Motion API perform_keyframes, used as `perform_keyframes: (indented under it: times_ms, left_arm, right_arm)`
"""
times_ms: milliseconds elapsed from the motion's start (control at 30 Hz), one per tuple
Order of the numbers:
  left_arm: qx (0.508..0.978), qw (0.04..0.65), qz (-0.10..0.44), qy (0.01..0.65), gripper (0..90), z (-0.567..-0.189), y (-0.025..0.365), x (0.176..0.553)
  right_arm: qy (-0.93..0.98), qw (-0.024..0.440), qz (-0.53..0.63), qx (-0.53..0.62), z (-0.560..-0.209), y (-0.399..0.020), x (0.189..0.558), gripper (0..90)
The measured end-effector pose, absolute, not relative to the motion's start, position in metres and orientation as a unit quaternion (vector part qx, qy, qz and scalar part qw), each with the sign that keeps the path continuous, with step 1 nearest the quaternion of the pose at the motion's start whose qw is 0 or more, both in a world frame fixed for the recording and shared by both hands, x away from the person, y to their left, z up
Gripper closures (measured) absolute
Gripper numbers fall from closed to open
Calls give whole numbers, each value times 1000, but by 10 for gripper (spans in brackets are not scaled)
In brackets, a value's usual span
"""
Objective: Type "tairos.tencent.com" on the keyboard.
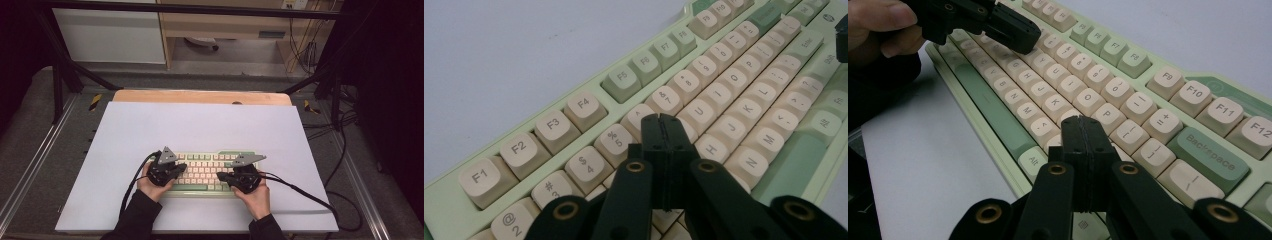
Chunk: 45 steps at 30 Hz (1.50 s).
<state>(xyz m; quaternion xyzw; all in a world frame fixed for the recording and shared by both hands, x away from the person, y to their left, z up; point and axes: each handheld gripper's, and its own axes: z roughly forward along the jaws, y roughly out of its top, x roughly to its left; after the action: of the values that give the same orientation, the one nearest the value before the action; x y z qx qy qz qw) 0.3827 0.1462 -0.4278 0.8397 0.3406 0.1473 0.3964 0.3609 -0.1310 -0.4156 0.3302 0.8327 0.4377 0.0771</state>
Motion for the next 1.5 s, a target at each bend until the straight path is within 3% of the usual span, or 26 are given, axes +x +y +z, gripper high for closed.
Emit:
perform_keyframes:
  times_ms: [867,1500]
  left_arm:
    - [836,409,147,335,900,-419,155,375]
    - [832,408,150,344,900,-416,186,362]
  right_arm:
    - [830,82,443,328,-412,-133,361,900]
    - [828,82,447,328,-407,-135,360,900]
